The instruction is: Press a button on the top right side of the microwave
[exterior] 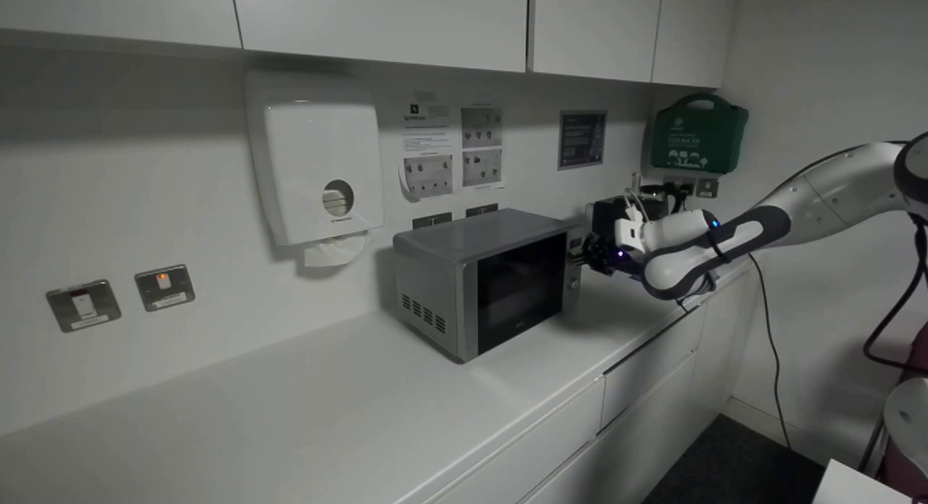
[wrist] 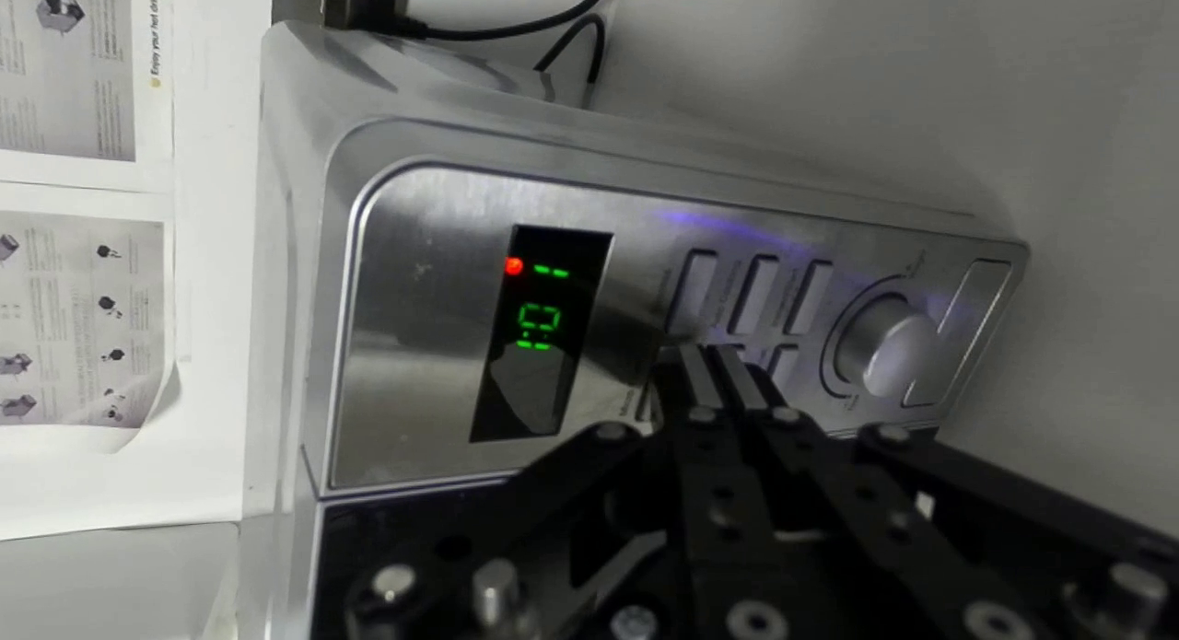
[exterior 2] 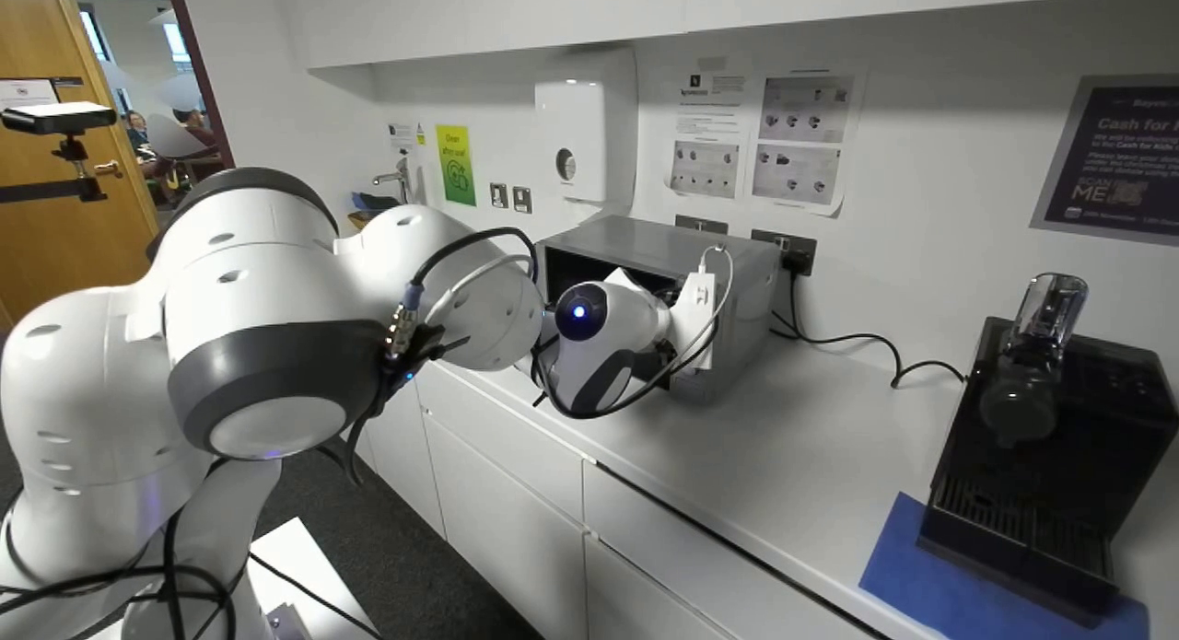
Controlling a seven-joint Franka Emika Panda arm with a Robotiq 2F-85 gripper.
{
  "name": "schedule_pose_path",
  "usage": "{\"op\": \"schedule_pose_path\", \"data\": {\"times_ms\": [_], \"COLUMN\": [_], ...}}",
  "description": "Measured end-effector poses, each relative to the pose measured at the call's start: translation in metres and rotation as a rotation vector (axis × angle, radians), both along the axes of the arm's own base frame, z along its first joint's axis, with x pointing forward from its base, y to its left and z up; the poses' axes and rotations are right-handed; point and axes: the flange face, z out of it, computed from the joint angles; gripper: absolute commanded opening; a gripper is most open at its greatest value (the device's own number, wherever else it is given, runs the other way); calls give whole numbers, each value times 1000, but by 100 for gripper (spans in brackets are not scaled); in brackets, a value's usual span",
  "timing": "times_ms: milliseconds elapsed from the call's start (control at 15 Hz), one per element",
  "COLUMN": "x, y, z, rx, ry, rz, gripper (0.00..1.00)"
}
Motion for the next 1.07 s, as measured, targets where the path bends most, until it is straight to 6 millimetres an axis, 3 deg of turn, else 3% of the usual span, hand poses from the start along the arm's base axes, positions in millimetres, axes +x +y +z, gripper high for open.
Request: {"op": "schedule_pose_path", "data": {"times_ms": [267, 333, 467, 600, 667, 867, 1067], "x": [-2, -3, -4, -4, -4, -6, -14], "y": [-5, -6, -8, -8, -8, -8, 1], "z": [-5, -7, -12, -13, -13, -15, -4], "rx": [-1, -1, -2, -3, -4, -1, 16], "ry": [10, 14, 24, 27, 27, 32, 29], "rz": [-9, -11, -14, -15, -15, -14, 11], "gripper": [65, 49, 63, 65, 90, 100, 100]}}
